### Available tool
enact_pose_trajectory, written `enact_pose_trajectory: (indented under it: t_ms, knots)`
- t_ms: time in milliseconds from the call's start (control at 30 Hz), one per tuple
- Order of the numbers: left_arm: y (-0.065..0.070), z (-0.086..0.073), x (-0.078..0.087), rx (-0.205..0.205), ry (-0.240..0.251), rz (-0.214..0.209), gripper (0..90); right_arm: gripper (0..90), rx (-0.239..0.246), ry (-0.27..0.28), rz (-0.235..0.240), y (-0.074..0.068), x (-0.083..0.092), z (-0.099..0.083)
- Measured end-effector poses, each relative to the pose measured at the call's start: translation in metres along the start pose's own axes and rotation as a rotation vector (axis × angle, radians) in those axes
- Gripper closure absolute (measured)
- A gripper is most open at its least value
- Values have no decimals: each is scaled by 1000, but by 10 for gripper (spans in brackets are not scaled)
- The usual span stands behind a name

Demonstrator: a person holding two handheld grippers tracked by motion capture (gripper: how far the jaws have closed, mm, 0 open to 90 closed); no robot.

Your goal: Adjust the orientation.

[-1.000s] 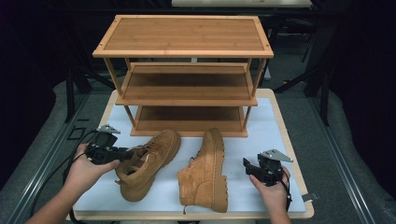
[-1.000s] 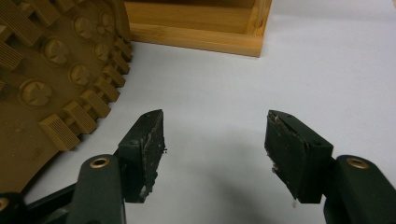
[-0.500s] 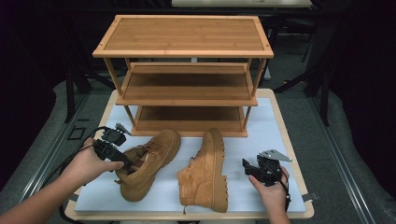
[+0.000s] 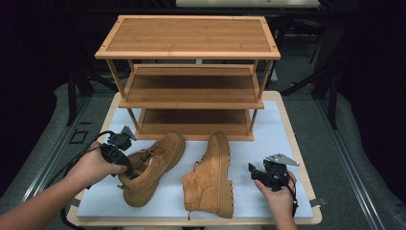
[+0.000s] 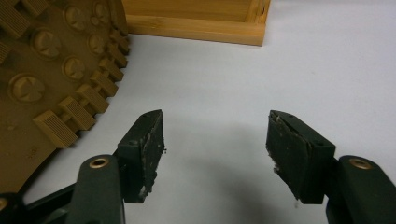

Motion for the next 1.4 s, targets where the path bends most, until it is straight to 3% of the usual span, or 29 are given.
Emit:
enact_pose_trajectory:
  t_ms: [167,300,433,767,967,1233,1400]
  knots:
    - [1,0,0,-31,-8,27,751,366,-2,0,2,0,0,0]
    - [2,1,1,-24,-6,-1,762,368,-3,-6,6,0,0,-1]
    - [2,2,4,14,7,-52,768,368,-9,-8,4,1,0,-1]
    - [16,3,20,110,4,-209,783,383,-20,-21,7,2,-1,-3]
    - [21,6,36,196,11,-333,788,387,-27,-23,11,3,-1,-3]
    - [22,6,60,213,44,-354,787,387,-36,-26,9,5,-1,-4]
    - [24,5,87,241,82,-364,787,387,-41,-25,8,6,-2,-4]
Point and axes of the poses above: each handheld gripper's, and its own axes: x roughly backward along the jaws, z roughly out of its top, y roughly to its right, the point moved 10 cm from there along -x, roughly forward along the jaws, and after that the axes turned 4 degrees about -z, right-handed, at the moved point
